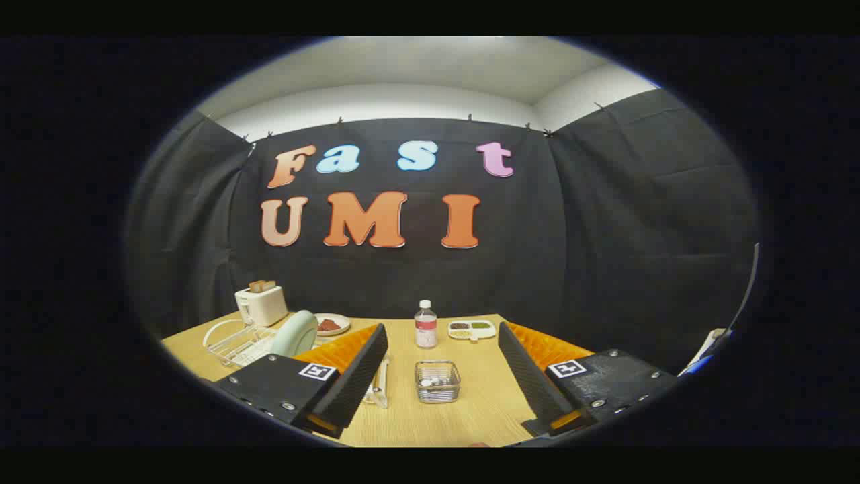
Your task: Take the plate from the dish rack, then take the spoon from the basket and place it into the plate.
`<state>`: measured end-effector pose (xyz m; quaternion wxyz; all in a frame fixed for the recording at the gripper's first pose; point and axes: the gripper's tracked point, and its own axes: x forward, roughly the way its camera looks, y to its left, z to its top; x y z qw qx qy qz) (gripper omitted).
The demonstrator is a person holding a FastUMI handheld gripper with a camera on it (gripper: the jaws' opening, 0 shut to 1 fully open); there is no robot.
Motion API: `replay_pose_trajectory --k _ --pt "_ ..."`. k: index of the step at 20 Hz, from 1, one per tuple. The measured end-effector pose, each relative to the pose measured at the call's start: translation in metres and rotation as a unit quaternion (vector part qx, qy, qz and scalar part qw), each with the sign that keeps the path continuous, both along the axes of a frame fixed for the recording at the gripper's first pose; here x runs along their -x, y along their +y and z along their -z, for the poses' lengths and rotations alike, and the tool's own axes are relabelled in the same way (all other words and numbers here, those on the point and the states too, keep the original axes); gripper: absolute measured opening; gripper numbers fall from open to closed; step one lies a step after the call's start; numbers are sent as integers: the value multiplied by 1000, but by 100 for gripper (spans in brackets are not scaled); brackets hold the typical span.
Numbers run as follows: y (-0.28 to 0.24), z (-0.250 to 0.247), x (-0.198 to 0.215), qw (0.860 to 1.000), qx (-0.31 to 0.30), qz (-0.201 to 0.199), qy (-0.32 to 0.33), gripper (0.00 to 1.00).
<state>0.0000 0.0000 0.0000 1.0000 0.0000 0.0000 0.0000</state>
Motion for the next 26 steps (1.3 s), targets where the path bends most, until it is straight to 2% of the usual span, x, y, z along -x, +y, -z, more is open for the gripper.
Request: replay_pose_trajectory --k 4,8,17,21,26 --pt "2 2 -2 999 32 9 -6 99" --pt "17 3 1 1000 21 -19 -7 99" --pt "28 20 -13 1000 -1 -24 20 99" --pt "54 21 -34 998 -13 -40 41 99" --pt "114 27 -73 992 -23 -83 93 99"
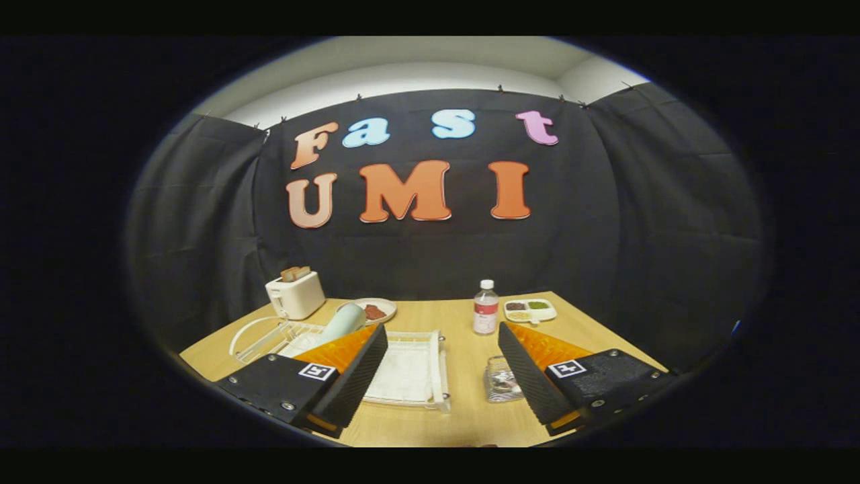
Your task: Take the plate from the dish rack, then take the spoon from the basket and place it into the plate.
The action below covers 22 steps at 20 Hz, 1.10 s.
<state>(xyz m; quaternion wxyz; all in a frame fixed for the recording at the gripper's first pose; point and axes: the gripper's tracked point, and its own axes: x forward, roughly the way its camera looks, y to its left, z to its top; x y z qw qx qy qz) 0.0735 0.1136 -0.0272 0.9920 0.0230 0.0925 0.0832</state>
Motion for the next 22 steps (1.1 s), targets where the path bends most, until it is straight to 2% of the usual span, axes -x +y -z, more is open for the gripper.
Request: replay_pose_trajectory --k 5,13,17,20,22 --pt "61 15 -34 998 7 -38 53 99" --pt "121 46 -72 990 25 -54 124 99" --pt "132 70 -87 984 34 -47 170 99" --pt "139 91 -93 976 26 -41 211 97" --pt "144 100 -95 972 30 -43 229 89"
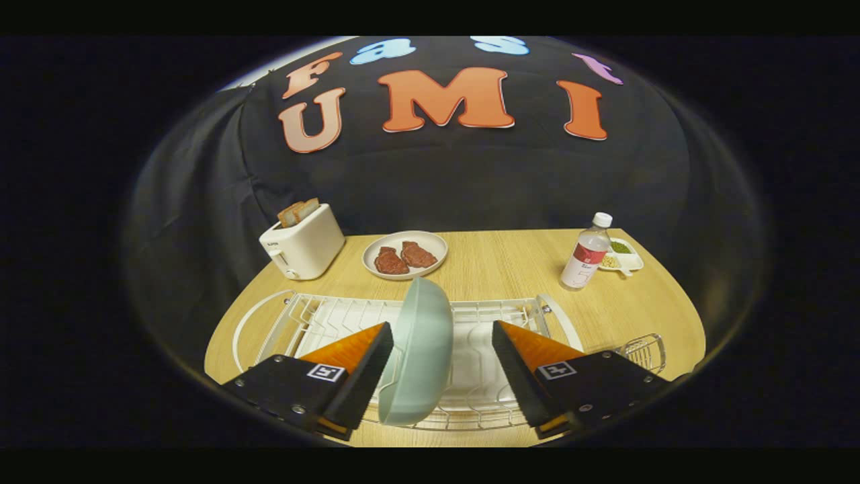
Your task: Take the plate from the dish rack, then take the spoon from the basket and place it into the plate.
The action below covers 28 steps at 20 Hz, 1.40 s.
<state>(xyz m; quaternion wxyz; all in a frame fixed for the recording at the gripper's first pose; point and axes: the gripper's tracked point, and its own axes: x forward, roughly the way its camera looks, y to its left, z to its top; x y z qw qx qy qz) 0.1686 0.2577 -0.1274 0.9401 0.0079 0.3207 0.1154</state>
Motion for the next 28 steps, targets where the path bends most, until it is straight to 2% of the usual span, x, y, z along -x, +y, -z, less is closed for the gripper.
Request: replay_pose_trajectory --k 1,4,5,11,16,20,28 --pt "2 4 0 1000 2 -4 7 77" --pt "8 12 2 1000 -3 -2 30 55" --pt "9 14 3 999 1 3 38 44" --pt "-8 11 3 995 52 71 39 29" --pt "-4 0 5 993 77 91 24 26" --pt "-9 -25 -2 988 119 101 -20 26" --pt "-28 -64 6 990 81 106 -51 26"
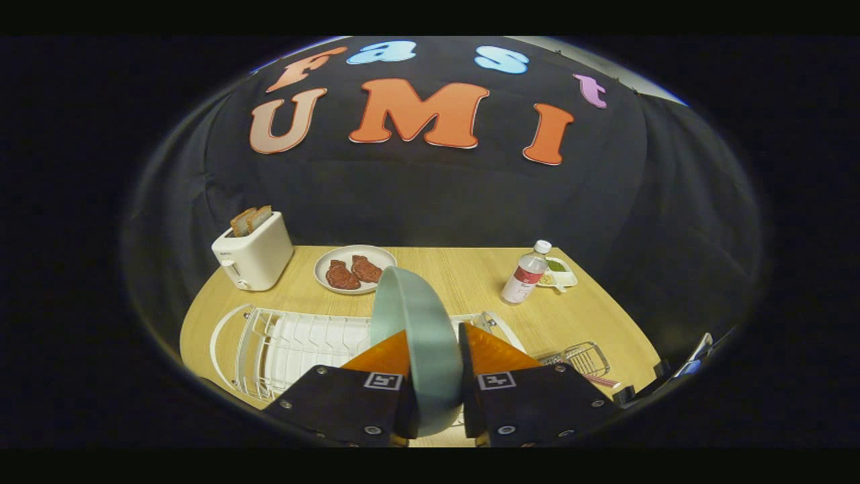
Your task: Take the plate from the dish rack, then take the spoon from the basket and place it into the plate.
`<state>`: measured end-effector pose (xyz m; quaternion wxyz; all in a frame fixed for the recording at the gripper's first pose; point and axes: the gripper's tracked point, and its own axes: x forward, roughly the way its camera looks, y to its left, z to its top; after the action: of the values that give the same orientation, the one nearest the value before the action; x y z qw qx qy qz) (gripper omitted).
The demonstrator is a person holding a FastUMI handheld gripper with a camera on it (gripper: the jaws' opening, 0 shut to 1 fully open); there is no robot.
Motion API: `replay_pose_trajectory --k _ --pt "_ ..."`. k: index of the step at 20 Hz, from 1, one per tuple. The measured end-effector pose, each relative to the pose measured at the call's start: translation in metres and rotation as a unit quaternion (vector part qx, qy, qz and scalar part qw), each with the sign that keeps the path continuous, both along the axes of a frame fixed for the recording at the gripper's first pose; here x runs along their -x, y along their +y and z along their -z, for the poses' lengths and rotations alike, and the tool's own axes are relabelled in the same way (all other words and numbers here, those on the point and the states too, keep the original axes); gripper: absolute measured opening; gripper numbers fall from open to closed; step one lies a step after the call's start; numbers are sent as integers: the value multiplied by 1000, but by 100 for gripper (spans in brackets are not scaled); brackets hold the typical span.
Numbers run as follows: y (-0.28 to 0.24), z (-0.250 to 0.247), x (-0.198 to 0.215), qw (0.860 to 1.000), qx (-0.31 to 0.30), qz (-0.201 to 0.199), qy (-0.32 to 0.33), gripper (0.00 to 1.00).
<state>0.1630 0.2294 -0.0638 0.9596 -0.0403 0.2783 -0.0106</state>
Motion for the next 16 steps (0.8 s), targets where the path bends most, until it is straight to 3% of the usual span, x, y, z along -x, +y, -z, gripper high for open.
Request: replay_pose_trajectory --k 8,16 --pt "-22 -5 59 993 -102 -56 3 26" --pt "-45 38 149 966 -230 -112 37 26"
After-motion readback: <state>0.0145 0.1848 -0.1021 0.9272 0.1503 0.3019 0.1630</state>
